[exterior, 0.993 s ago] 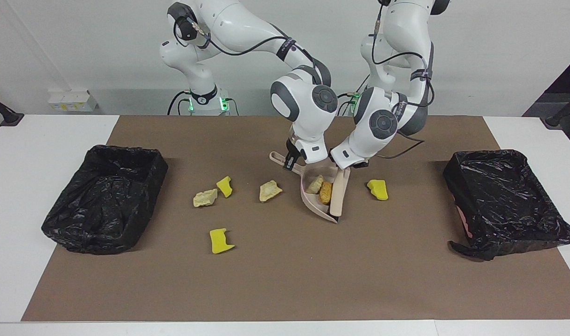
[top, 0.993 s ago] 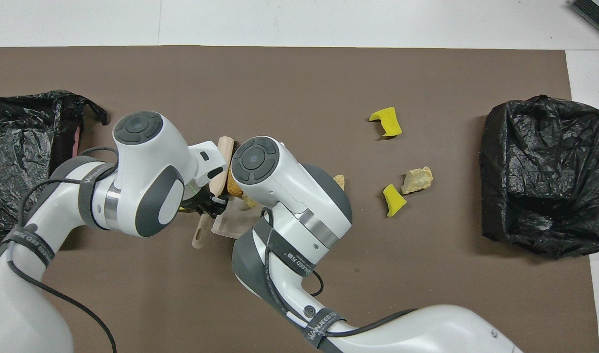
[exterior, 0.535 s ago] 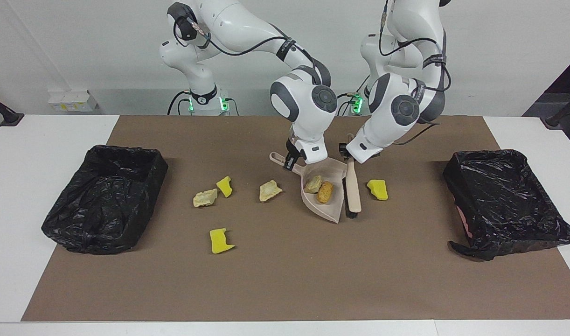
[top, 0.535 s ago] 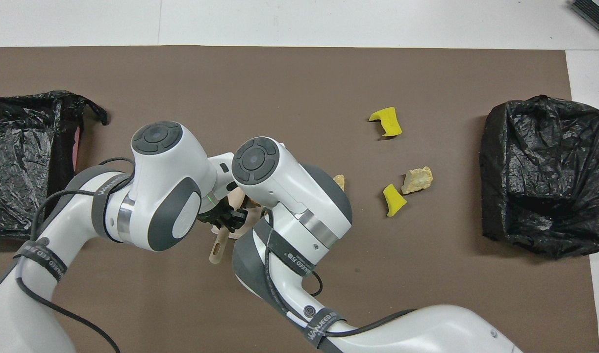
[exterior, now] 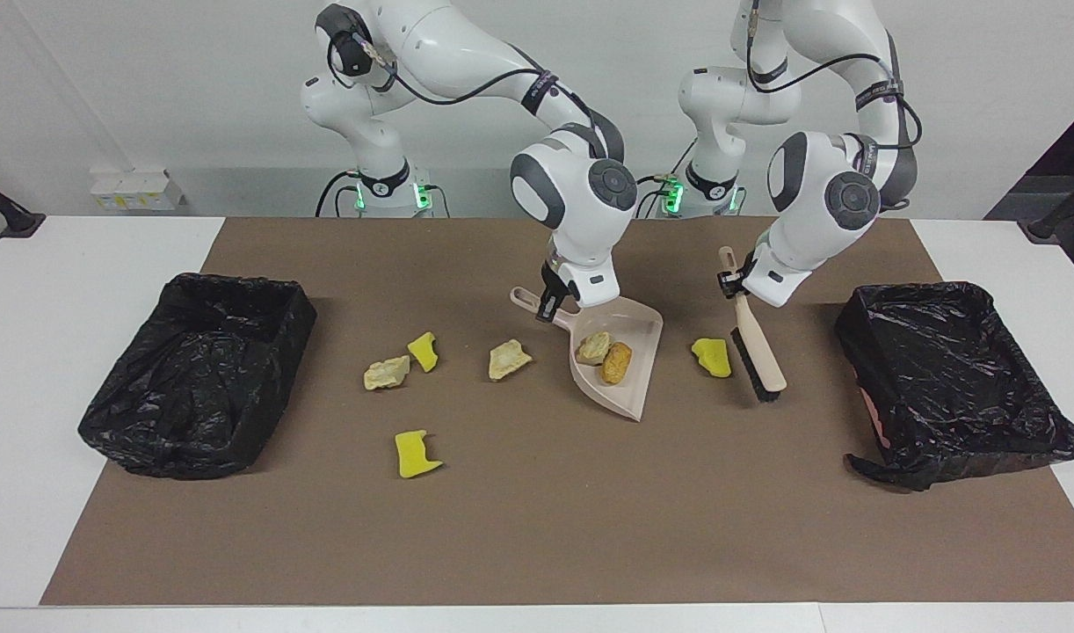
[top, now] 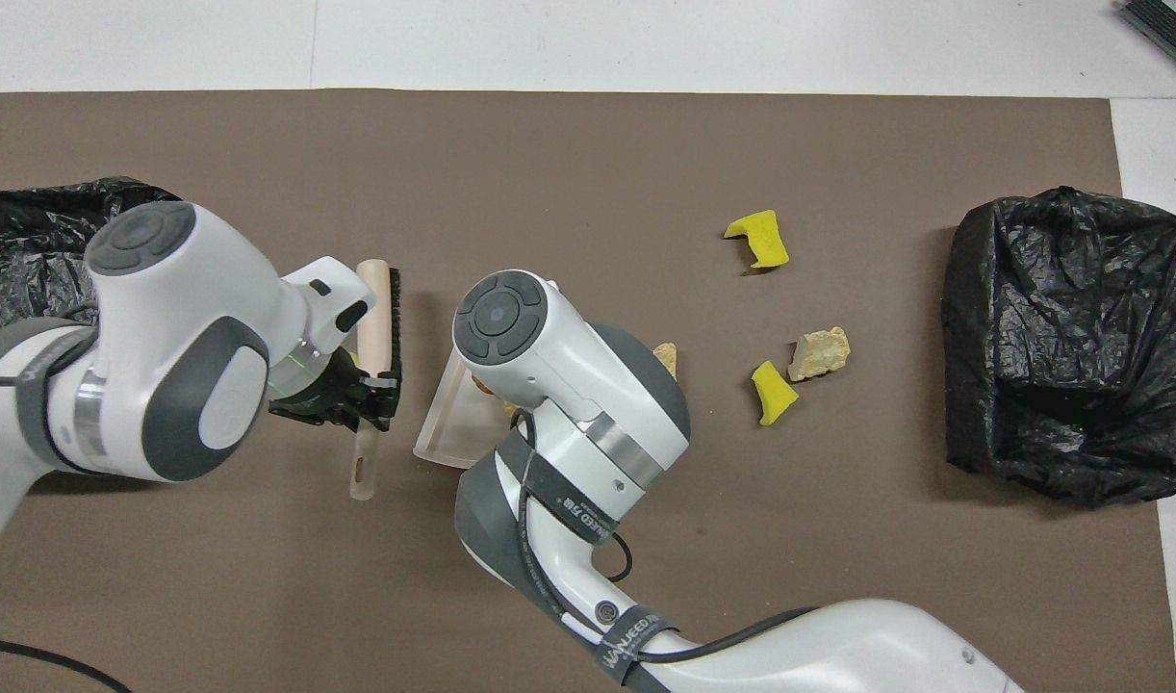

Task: Sweep and dump trash in bin
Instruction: 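Sweep the nugget and sponges into the dustpan with the left gripper's brush, then lift the loaded dustpan with the right gripper toward the far bag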

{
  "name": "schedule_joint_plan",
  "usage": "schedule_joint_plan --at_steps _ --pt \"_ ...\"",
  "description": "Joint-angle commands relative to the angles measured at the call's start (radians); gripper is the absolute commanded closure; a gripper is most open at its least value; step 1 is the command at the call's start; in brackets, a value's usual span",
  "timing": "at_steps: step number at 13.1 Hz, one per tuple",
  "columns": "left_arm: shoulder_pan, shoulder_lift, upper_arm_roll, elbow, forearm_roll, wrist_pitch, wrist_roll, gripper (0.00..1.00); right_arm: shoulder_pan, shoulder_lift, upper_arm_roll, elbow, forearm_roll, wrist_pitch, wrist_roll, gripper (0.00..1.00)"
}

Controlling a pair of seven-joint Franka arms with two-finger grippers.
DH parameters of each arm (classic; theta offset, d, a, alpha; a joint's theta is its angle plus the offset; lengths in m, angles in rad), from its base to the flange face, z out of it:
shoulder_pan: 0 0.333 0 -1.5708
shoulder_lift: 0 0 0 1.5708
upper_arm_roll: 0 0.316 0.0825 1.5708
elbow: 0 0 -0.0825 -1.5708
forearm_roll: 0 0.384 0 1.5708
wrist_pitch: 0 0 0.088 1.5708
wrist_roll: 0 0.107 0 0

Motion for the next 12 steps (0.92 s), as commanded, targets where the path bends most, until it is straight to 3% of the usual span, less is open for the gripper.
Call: schedule_joint_plan --at_steps 1,5,9,12 --pt "0.003 -0.022 -0.012 -0.078 0.018 0.068 0.085 1.00 -0.003 -0.038 0.009 -0.056 -0.005 0.028 -0.010 1.00" --pt "-0.048 -0.002 -0.021 -0.113 0.007 0.108 0.210 1.00 -0.003 -0.038 0.009 -0.057 -0.005 0.033 -0.002 1.00" --pt "-0.225 -0.014 -0.018 -0.135 -0.129 0.166 0.193 1.00 -0.003 -0.038 0.009 -0.059 -0.004 0.042 0.007 1.00" --pt "-0.269 -0.020 -0.017 -0.132 -0.142 0.156 0.150 1.00 -0.003 -0.036 0.009 -0.059 0.001 0.050 0.022 1.00"
